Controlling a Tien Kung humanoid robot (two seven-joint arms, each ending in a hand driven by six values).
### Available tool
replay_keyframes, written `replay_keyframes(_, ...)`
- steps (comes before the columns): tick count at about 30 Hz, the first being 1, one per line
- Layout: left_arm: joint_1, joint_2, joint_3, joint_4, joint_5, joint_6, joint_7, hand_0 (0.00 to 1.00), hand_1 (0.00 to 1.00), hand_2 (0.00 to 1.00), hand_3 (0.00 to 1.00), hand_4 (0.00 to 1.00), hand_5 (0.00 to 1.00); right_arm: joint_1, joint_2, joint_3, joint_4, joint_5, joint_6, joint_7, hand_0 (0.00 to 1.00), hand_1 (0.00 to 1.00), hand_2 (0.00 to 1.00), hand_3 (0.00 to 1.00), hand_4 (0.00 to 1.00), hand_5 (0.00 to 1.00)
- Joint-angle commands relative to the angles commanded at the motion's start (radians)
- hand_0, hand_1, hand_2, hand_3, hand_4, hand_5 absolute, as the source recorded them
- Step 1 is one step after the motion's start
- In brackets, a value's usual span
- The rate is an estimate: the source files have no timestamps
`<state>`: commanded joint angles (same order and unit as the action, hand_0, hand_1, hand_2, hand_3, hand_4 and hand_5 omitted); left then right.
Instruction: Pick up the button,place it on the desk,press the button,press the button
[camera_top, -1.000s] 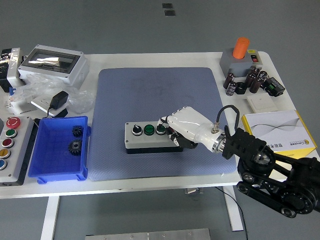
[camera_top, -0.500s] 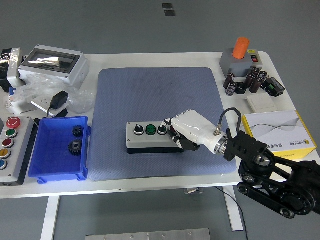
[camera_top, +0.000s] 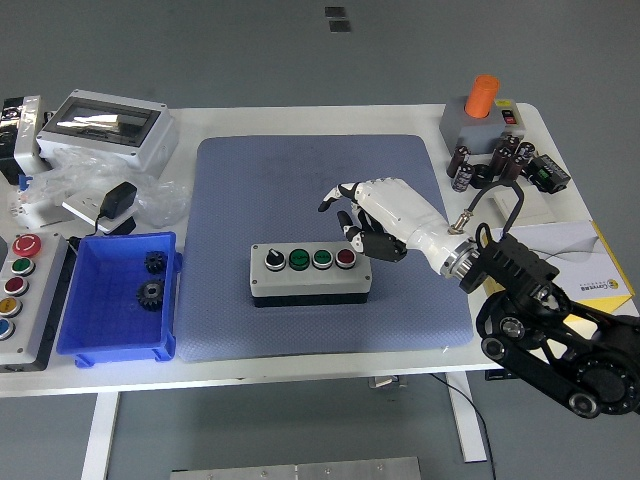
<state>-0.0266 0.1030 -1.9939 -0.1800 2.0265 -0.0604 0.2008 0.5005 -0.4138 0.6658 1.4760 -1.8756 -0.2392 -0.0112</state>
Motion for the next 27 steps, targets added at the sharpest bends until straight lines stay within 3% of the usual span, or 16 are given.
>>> replay_keyframes(1,0.000,0.000,0.003,0.000,-0.003,0.001,0.001,0.679,0.684,0.602,0.670,0.747,0.343,-0.009,0.007,0.014,-0.005,0.007,-0.012,0.003,0.394,0.593,0.656,0.831,0.817,0.327)
replay_keyframes(7,0.002,-0.002,0.025,0.000,-0.023,0.009,0.012,0.679,0.684,0.602,0.670,0.747,0.343,-0.099,0.073,0.136,-0.025,0.116,-0.106,0.093,0.394,0.593,0.656,0.831,0.817,0.327)
replay_keyframes(8,0.003,-0.003,0.027,0.000,-0.025,0.010,0.014,0.679,0.684,0.603,0.671,0.748,0.344,-0.120,0.086,0.162,-0.025,0.144,-0.117,0.117,0.922,0.930,0.998,0.998,0.991,0.483)
replay_keyframes(13,0.008,-0.004,0.031,0.000,-0.031,0.011,0.016,0.679,0.684,0.603,0.671,0.748,0.344,-0.214,0.136,0.273,-0.040,0.294,-0.114,0.231,0.922,0.930,0.998,0.998,0.991,0.483)
replay_keyframes(14,0.009,-0.004,0.031,0.000,-0.031,0.011,0.016,0.679,0.685,0.603,0.671,0.748,0.346,-0.233,0.143,0.295,-0.046,0.327,-0.104,0.256,0.983,0.968,0.991,0.998,0.948,0.656)
replay_keyframes(19,0.012,-0.003,0.031,0.000,-0.029,0.011,0.016,0.679,0.685,0.603,0.671,0.748,0.346,-0.316,0.162,0.339,-0.074,0.490,-0.054,0.367,0.983,0.968,0.991,0.998,0.948,0.656)
replay_keyframes(20,0.012,-0.003,0.030,0.000,-0.028,0.011,0.016,0.679,0.685,0.602,0.670,0.748,0.348,-0.334,0.165,0.338,-0.082,0.524,-0.042,0.389,0.874,0.827,0.820,0.818,0.913,0.664)
replay_keyframes(25,0.013,0.000,0.030,0.000,-0.025,0.010,0.016,0.679,0.685,0.602,0.670,0.748,0.348,-0.385,0.174,0.334,-0.114,0.663,-0.006,0.471,0.874,0.827,0.820,0.818,0.913,0.664)
replay_keyframes(26,0.014,0.001,0.030,0.000,-0.024,0.010,0.016,0.679,0.685,0.603,0.671,0.749,0.349,-0.389,0.175,0.336,-0.118,0.688,-0.001,0.480,0.810,0.761,0.744,0.740,0.898,0.670)
replay_keyframes(27,0.014,0.002,0.029,0.000,-0.024,0.009,0.017,0.679,0.685,0.603,0.671,0.749,0.349,-0.391,0.175,0.337,-0.122,0.709,0.003,0.485,0.810,0.761,0.744,0.740,0.898,0.670)
